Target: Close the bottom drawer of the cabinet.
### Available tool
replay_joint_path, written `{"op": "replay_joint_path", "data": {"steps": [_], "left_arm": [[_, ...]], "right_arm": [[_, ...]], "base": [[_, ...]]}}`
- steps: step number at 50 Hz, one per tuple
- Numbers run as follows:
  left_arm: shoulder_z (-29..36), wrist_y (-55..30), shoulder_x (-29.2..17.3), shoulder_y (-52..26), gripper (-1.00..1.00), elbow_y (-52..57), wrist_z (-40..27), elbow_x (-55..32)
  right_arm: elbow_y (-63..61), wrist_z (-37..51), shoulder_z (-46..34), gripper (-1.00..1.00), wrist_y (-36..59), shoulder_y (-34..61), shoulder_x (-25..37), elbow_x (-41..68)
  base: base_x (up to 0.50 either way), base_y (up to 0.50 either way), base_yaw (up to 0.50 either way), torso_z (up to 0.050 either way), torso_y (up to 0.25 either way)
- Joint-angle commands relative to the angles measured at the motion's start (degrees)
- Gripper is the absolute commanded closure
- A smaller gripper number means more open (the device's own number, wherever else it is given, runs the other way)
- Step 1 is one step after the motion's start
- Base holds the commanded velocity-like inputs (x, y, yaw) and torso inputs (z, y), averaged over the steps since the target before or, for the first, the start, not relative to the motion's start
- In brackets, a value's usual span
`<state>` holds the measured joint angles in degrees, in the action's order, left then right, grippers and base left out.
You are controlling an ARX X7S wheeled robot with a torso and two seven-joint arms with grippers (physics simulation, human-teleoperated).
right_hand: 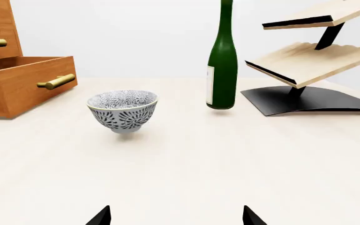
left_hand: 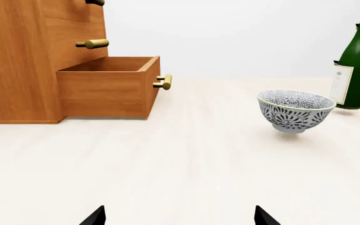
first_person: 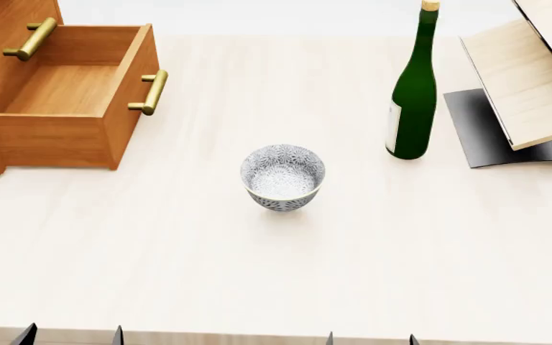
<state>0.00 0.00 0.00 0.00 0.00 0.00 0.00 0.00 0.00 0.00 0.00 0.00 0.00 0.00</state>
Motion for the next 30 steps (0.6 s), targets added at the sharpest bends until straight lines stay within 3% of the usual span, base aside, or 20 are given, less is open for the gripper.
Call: {"op": "replay_joint_path", "data": {"steps": [1, 18, 21, 27, 30], "left_arm": [[0.8, -0.6, -0.8, -0.2, -1.0, -0.2, -0.6, -2.1], [4.1, -0.3, -3.4, 0.3, -1.0, 0.1, -3.4, -3.5], [6.0, 0.5, -4.3, 0.8, -1.0, 0.0, -6.7, 2.5], [7.1, -4.1, -4.9, 2.9, -1.0, 5.7, -7.1, 3.4], [7.8, -8.7, -4.8, 3.2, -1.0, 10.3, -8.2, 5.2]], "right_arm": [[0.5, 2.2, -1.6, -1.0, -0.6, 0.0, 1.0, -1.2], [0.8, 6.3, -5.1, -1.0, 1.1, 0.5, 3.1, -1.1], [0.8, 7.2, -6.2, -1.0, 1.3, 0.4, 3.6, -2.6], [-3.1, 7.7, -7.7, -1.0, 4.3, -0.3, 5.0, -5.0], [-11.2, 6.9, -6.7, -1.0, 9.4, -1.2, 5.3, -3.4]], "base": [[0.0, 0.0, 0.0, 0.0, 0.0], [0.0, 0.0, 0.0, 0.0, 0.0], [0.0, 0.0, 0.0, 0.0, 0.0], [0.0, 0.0, 0.0, 0.0, 0.0], [0.0, 0.0, 0.0, 0.0, 0.0]]}}
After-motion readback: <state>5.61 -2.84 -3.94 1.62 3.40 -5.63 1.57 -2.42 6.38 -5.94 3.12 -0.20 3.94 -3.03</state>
